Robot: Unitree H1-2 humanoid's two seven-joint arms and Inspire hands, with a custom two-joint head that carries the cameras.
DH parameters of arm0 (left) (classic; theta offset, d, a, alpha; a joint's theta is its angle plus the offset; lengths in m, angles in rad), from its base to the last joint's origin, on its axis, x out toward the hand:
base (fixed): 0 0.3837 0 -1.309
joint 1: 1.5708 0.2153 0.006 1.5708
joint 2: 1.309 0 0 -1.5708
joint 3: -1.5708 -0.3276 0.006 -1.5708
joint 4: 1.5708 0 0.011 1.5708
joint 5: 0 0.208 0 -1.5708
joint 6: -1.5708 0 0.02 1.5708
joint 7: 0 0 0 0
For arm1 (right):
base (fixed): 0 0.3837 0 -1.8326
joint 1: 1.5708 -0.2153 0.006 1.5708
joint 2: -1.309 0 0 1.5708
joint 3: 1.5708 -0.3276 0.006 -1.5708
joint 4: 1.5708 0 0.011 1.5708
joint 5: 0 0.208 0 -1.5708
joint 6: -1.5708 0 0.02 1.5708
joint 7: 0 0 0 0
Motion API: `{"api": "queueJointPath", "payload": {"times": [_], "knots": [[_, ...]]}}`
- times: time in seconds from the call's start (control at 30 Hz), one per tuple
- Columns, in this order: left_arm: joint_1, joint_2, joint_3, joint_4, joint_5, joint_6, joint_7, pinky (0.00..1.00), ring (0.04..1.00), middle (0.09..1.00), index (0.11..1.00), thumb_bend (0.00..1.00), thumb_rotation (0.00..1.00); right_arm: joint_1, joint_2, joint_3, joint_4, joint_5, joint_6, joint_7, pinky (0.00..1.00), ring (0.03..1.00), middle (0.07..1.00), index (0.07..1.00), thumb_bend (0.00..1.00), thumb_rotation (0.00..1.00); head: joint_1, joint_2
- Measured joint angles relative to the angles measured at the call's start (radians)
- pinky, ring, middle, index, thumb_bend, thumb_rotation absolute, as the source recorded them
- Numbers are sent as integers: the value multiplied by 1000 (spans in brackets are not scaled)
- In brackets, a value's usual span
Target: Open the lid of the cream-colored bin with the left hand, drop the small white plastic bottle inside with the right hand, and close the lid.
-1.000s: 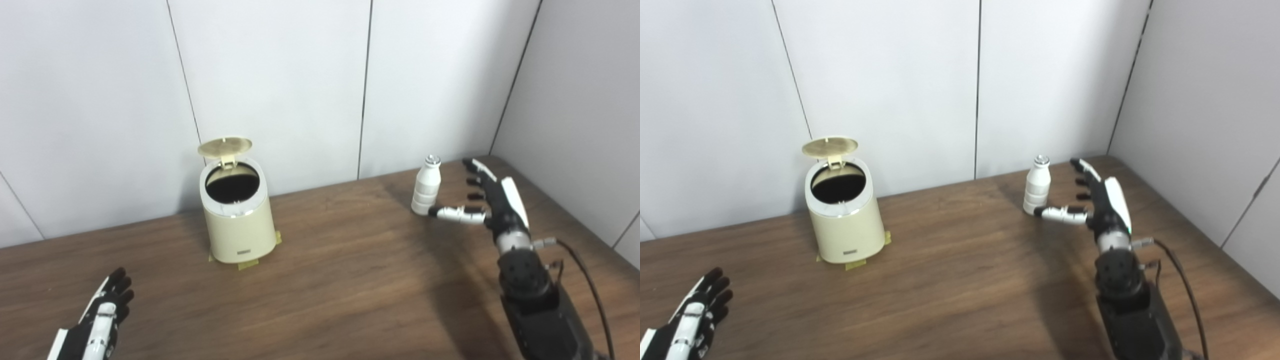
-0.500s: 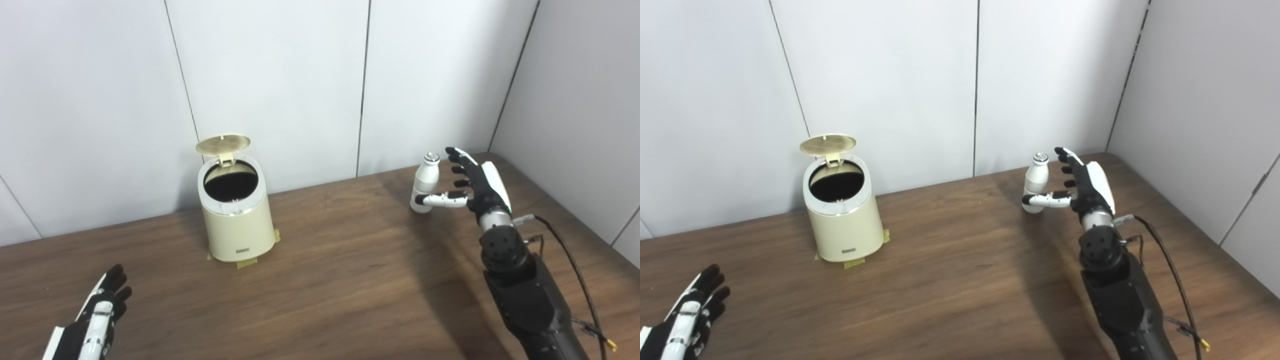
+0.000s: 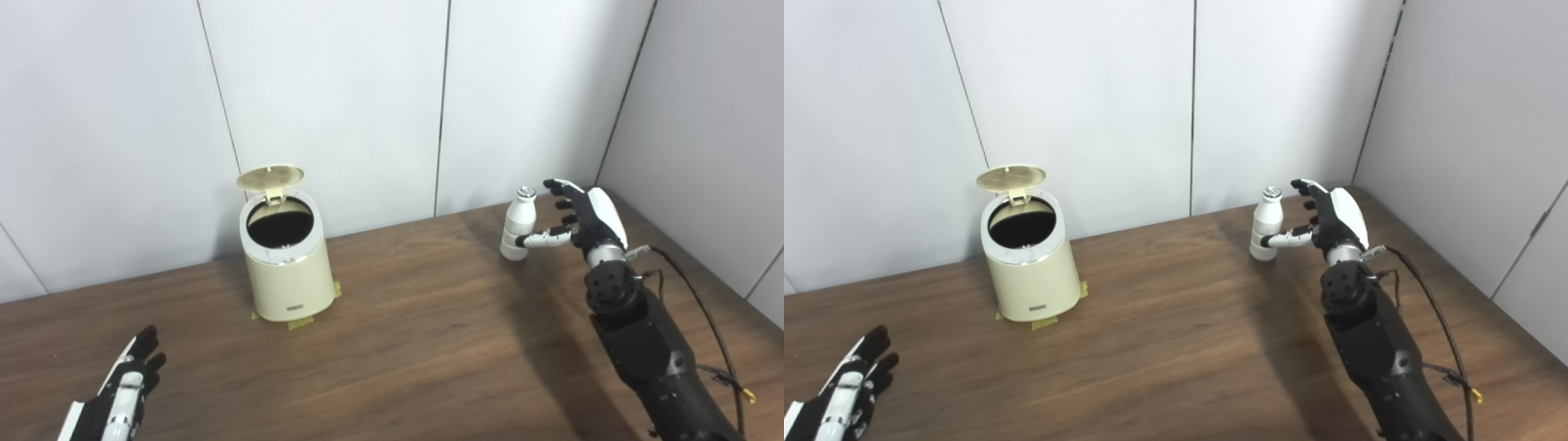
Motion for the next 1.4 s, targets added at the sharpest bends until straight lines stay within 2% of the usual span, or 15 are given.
{"api": "queueJointPath", "payload": {"times": [0.17,0.43,0.67,0.97,1.23,1.4], "knots": [[2,1,2,-28,-7,0,10,1000,966,984,993,160,914,-19,0,4,51,4,-10,-3,669,803,857,824,872,64,0,3],[3,10,-6,-28,-28,0,40,1000,970,985,998,151,931,-36,0,9,64,18,-8,3,660,784,845,842,866,59,6,11],[3,23,-29,-30,-70,0,79,1000,962,985,1000,150,926,-52,6,37,57,13,50,10,651,783,838,850,821,47,15,12],[3,64,-54,-31,-111,0,135,1000,962,981,1000,189,882,-53,6,50,57,15,49,11,637,747,809,834,821,53,15,15],[3,96,-79,-31,-140,0,161,1000,961,978,1000,180,875,-53,6,52,66,18,37,8,627,730,799,801,795,43,18,21],[3,107,-88,-31,-158,0,182,1000,953,976,1000,203,864,-53,6,51,83,20,6,1,613,711,778,771,791,51,18,25]]}}
